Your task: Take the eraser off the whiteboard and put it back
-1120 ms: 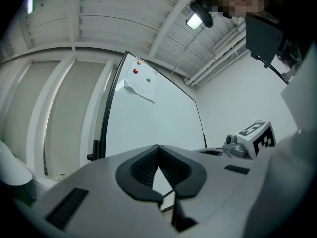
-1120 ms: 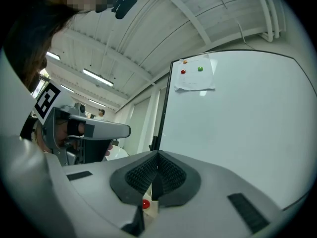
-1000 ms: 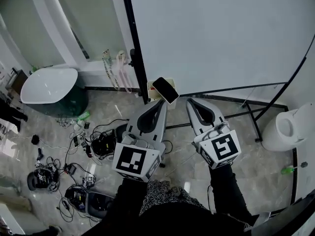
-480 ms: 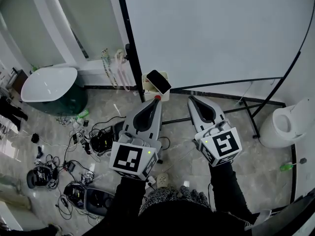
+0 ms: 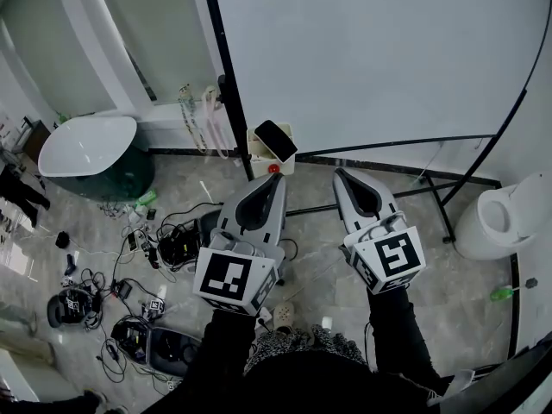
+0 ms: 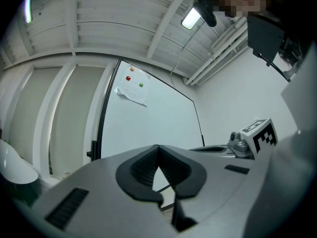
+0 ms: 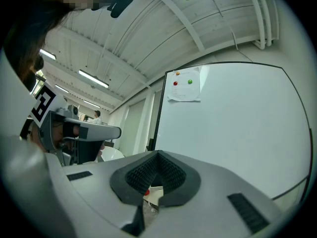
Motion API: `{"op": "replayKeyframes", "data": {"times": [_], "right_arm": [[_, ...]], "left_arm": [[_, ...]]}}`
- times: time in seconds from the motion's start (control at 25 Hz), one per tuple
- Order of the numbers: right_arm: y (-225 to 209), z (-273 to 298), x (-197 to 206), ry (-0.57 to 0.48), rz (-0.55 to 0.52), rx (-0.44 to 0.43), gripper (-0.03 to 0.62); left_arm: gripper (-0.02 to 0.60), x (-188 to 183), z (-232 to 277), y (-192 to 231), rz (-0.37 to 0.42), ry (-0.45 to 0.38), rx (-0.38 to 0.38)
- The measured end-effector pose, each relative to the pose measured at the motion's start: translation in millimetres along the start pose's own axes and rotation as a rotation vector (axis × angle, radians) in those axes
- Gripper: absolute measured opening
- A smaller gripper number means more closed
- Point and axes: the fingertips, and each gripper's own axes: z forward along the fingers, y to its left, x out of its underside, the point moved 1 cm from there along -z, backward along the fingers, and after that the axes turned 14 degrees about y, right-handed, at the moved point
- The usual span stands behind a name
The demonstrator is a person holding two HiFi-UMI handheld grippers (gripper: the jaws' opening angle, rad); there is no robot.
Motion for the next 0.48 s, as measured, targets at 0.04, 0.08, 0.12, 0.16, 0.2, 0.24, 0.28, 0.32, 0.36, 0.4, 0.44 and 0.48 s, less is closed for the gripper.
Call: {"op": "replayKeyframes", "data": {"times": [0.04,0.08,0.12,0.16,0.2,0.24,0.28,0.32,0.36,0.4,0.44,0.48], "right_arm": [[-1.0,0.6,0.2,-0.001,0.002,-0.001,0.008],[-1.8,1.2,0.1,-0.002,0.003,-0.001,0.008],[-2.5,1.8,-0.3,-0.003,0.002,-0.002,0.008],[-3.2,2.2,-0.6,-0.005,0.001,-0.002,0.008],[-3.6,2.3,-0.8,-0.006,0.001,-0.003,0.008],[-3.7,2.0,-0.7,-0.007,0.002,-0.004,0.008],[-3.6,1.5,-0.6,-0.008,0.004,-0.006,0.008],[-3.4,0.9,-0.5,-0.008,0.007,-0.008,0.008],[-3.1,0.4,-0.8,-0.009,0.011,-0.011,0.008],[-3.0,0.0,-1.4,-0.011,0.016,-0.014,0.008],[-2.9,-0.3,-2.2,-0.013,0.021,-0.017,0.008],[-2.9,-0.6,-3.0,-0.015,0.025,-0.02,0.008]], "left_arm": [[0.006,-0.6,0.7,0.2,0.001,0.0,-0.001],[0.006,-1.3,1.3,0.5,0.003,-0.001,-0.002],[0.006,-1.9,2.0,0.8,0.005,-0.002,-0.004],[0.006,-2.4,2.7,1.0,0.006,-0.002,-0.005],[0.006,-2.6,3.1,0.9,0.008,-0.002,-0.005],[0.006,-2.9,3.2,0.4,0.009,-0.002,-0.006],[0.006,-3.4,3.0,-0.3,0.011,-0.003,-0.005],[0.006,-4.0,2.5,-1.0,0.012,-0.004,-0.004],[0.006,-4.6,2.0,-1.4,0.013,-0.004,-0.003],[0.006,-5.2,1.5,-1.6,0.013,-0.003,-0.003],[0.006,-5.7,1.1,-1.6,0.014,-0.003,-0.002],[0.006,-6.3,0.8,-1.5,0.014,-0.002,-0.001]]}}
